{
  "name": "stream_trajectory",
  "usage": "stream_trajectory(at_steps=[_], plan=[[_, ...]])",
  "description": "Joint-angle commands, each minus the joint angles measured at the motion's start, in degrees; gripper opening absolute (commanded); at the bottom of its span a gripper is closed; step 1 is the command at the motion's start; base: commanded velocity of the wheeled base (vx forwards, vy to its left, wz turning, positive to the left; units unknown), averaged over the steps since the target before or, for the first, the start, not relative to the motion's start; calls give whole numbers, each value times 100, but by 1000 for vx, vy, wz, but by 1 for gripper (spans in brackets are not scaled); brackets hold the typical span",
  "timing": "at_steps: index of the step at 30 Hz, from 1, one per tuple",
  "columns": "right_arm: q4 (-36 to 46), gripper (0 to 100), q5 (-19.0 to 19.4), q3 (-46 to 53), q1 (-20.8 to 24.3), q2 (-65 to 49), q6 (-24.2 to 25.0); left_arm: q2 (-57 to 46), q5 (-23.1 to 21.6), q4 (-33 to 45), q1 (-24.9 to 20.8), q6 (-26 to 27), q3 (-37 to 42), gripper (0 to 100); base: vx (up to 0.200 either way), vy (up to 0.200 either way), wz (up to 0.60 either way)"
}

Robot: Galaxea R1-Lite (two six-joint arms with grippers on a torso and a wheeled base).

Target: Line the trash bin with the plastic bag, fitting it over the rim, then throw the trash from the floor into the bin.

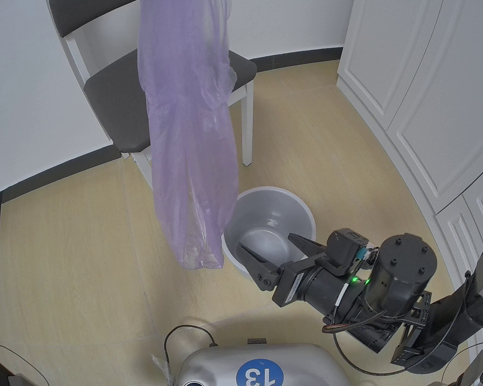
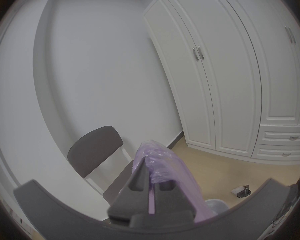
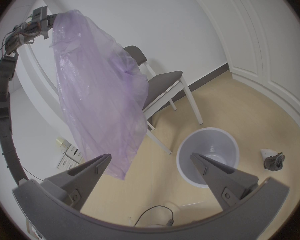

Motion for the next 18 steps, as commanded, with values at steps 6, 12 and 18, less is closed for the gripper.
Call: stream_trajectory(at_steps=[6,12,18], plan=[[40,100,-48,-511,257,398,-73,130,180,12,-139,88,-65,0,0,0,0],[57,100,-57,-721,195,538,-73,139,250,12,-253,246,-65,0,0,0,0],[48,100,-57,-739,151,547,-73,148,250,-23,-262,273,-65,0,0,0,0]])
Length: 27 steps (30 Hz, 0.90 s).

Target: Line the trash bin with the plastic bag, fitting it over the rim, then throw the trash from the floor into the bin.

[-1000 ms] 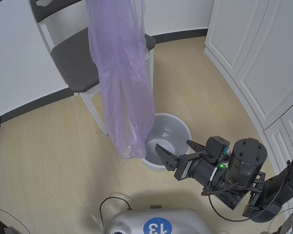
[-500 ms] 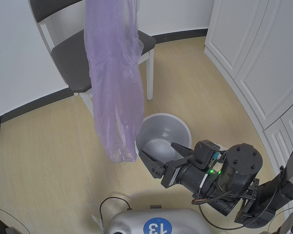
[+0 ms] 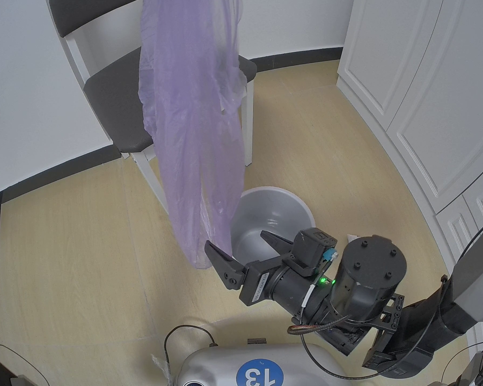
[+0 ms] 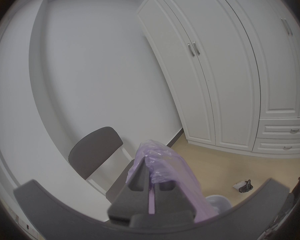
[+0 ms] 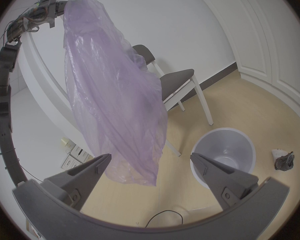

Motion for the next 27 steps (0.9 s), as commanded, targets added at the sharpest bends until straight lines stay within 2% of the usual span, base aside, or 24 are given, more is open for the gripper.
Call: stream_trajectory(at_steps=[1,12,13,25,27], plan=[[-24,100,8,-41,-37,72,1,19,0,-24,-11,-2,-1,0,0,0,0],[-77,100,-203,-50,-160,204,-60,19,0,-68,-116,-11,-1,0,0,0,0],[-85,0,-203,-41,-169,204,-87,19,0,-86,-116,-11,-1,0,0,0,0],[-428,0,-203,785,-467,-253,-219,36,9,-51,-81,-2,6,0,0,0,0],[-490,0,-185,1189,-687,-613,-342,142,9,-33,7,-2,32,0,0,0,0]])
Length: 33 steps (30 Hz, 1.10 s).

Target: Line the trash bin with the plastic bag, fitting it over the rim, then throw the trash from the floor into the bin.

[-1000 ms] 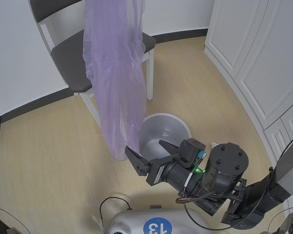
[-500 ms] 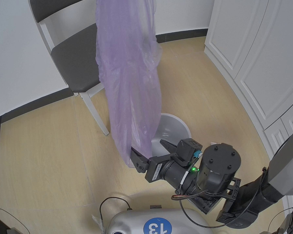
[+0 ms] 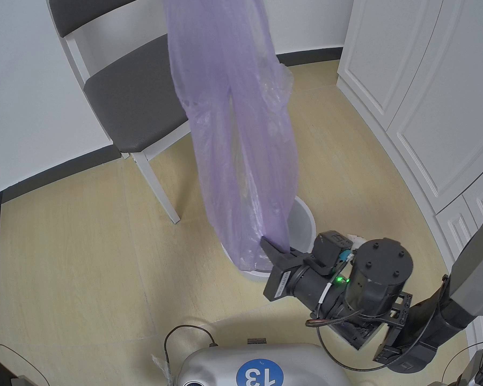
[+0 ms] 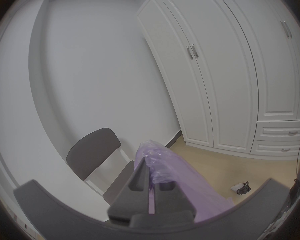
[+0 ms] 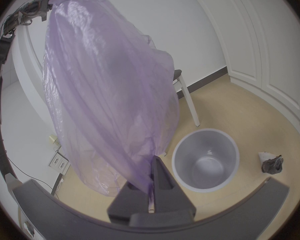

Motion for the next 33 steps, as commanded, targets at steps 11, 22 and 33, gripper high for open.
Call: stream_trajectory(at_steps=[11,22,33], plan=[[130,0,944,1504,-1754,-1509,-323,345,-86,1156,1128,-6,-1,0,0,0,0],[614,0,1489,1425,-2238,-1553,-684,274,-1229,1850,2209,-630,489,0,0,0,0],[2697,0,1585,335,-2537,-2142,-956,-86,-2775,1824,2315,-2871,1430,0,0,0,0]])
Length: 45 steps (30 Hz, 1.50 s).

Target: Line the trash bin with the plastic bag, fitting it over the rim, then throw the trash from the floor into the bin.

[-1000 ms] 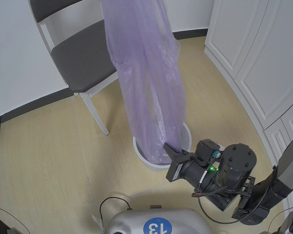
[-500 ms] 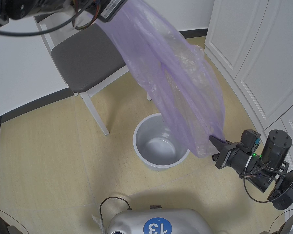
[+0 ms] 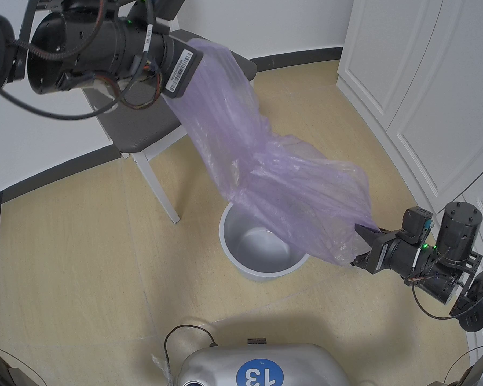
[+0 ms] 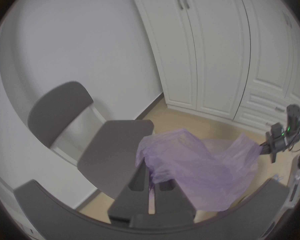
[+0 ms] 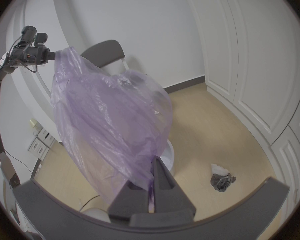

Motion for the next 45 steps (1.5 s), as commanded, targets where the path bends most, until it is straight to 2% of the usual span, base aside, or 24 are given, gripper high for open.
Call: stream_trajectory(at_steps=[1,5,6,8,13,14,16,17,20,26,30,39,45], plan=[[1145,0,42,-782,-210,-523,-71,-334,-313,-92,19,-638,446,0,0,0,0],[1435,0,412,-967,-394,-620,-71,-607,-788,-153,160,-1034,930,0,0,0,0],[1435,0,526,-1011,-473,-611,-71,-694,-1034,-241,257,-1324,1220,0,0,0,0],[1435,0,561,-1160,-500,-550,-62,-721,-1166,-505,274,-1649,1633,0,0,0,0],[1427,0,517,-1547,-456,-400,-1,-712,-1210,-1489,221,-1781,2591,0,0,0,0],[1400,0,517,-1608,-403,-374,87,-677,-1236,-1990,178,-1772,2907,0,0,0,0],[1365,0,535,-1617,-306,-383,184,-659,-1236,-2350,125,-1772,3092,0,0,0,0],[1277,0,535,-1600,-122,-383,395,-589,-1245,-2878,46,-1781,3320,0,0,0,0],[1172,0,570,-1529,36,-383,526,-448,-1245,-3387,-86,-1851,3540,0,0,0,0],[1145,0,649,-1520,80,-181,667,-79,-1192,-4222,-464,-2501,3927,0,0,0,0],[1145,0,1018,-1512,80,-198,922,105,-1192,-4574,-534,-2572,4111,0,0,0,0],[1145,0,1062,-1529,54,48,939,211,-1184,-4679,-640,-2572,4164,0,0,0,0],[1216,0,1229,-1538,-210,188,922,492,-1192,-4697,-587,-2712,4182,0,0,0,0]])
